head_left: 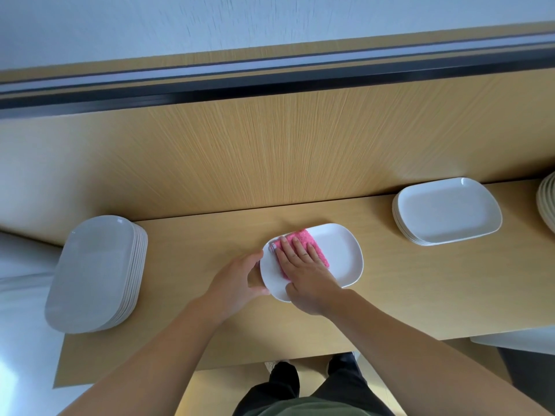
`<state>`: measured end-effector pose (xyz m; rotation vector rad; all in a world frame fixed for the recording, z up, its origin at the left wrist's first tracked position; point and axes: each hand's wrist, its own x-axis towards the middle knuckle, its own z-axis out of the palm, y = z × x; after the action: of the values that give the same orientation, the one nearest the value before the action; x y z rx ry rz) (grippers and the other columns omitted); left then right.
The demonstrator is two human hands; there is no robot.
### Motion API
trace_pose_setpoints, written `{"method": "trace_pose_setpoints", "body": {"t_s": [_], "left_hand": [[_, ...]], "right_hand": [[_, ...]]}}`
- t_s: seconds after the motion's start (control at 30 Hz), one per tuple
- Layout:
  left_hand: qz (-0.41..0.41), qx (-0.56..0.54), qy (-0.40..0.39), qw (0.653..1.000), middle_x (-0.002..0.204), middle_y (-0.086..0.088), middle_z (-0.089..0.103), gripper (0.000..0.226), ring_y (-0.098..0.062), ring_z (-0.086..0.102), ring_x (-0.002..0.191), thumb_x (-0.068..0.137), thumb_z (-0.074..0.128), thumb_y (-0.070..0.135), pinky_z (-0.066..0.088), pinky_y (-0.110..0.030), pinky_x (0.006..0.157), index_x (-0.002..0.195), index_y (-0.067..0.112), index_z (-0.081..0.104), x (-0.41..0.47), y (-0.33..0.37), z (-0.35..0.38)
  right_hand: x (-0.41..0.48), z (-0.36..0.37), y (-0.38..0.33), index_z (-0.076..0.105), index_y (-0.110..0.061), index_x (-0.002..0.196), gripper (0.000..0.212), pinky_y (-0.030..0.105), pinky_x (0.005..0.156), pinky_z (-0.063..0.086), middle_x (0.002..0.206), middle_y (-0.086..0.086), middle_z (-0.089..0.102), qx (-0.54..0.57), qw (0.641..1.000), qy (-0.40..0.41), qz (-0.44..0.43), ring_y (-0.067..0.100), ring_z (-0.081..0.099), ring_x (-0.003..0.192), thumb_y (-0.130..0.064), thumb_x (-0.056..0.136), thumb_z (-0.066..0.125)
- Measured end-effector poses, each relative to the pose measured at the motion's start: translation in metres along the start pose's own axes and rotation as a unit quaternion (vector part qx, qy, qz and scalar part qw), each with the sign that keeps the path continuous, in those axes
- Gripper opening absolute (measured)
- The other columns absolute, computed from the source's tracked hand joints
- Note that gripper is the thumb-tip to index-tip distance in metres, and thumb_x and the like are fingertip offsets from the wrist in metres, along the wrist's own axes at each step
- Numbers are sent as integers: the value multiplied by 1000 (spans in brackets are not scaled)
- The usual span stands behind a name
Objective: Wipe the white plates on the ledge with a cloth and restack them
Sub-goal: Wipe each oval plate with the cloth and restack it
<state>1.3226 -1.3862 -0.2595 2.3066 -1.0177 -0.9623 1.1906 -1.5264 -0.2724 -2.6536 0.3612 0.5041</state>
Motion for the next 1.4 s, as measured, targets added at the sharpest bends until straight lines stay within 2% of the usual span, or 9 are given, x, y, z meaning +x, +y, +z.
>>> {"method": "trace_pose_setpoints", "body": {"t_s": [0.17,0.33,0.47,0.7,1.0,1.17,1.27,1.33,1.4], "left_hand": [[15,-6,10,1000,120,18,57,74,-6,49,99,69,84,34,38,-18,82,135,34,49,4,-3,-1],[57,35,-17,998,125,16,48,82,-6,47,117,74,80,36,41,-25,96,145,31,40,11,-5,-5],[70,108,-38,991,130,8,49,80,-10,49,118,75,77,45,42,-25,93,144,26,42,18,-13,-7],[63,171,-44,982,121,8,42,77,-8,44,106,78,71,52,34,-19,79,145,41,35,20,-11,-15],[57,179,-65,980,121,11,36,77,-8,42,104,79,66,61,37,-22,79,145,50,28,20,-11,-17],[137,246,-7,959,129,4,41,77,-14,38,117,79,64,62,35,-24,90,146,35,38,15,-6,-16],[264,263,105,922,114,-2,58,54,-16,42,104,74,69,57,52,-32,81,114,22,68,10,-9,-6],[346,253,115,896,106,-3,67,43,-17,51,102,76,59,53,55,-28,75,92,16,74,8,-14,8],[372,237,81,893,106,-3,71,43,-19,64,103,81,51,48,48,-30,92,89,14,76,6,-18,22]], "right_hand": [[0,3,-1,-15,-20,153,88,35,113,-24,158,-5,-23,-17,998,-23,-64,16,-31,140,-37,67,-6],[-3,4,-2,-14,-20,153,88,39,118,-18,162,-2,-15,-25,994,-49,-95,19,-22,147,-37,67,-4],[-12,5,-1,-14,-20,153,88,36,116,-20,160,-3,-16,-39,989,-64,-124,14,-25,144,-37,67,-4],[-34,5,10,1,-24,155,68,27,114,-20,162,-8,1,-20,986,-76,-146,8,-12,146,-55,94,-1],[-58,5,47,52,-22,141,46,34,118,26,145,-8,49,43,989,-7,-145,15,40,139,-33,99,35],[-59,-16,57,63,-22,130,42,28,101,47,128,-7,64,80,982,117,-128,13,59,119,-10,91,55],[-49,-20,48,62,-16,130,45,36,94,53,130,1,63,50,978,177,-97,22,62,116,-8,86,56],[-44,-9,44,56,-15,136,44,47,102,47,137,8,58,-21,987,120,-101,33,55,124,-24,94,45],[-45,5,42,46,-20,144,51,55,107,37,146,8,49,-104,990,49,-85,37,45,134,-40,102,25]]}}
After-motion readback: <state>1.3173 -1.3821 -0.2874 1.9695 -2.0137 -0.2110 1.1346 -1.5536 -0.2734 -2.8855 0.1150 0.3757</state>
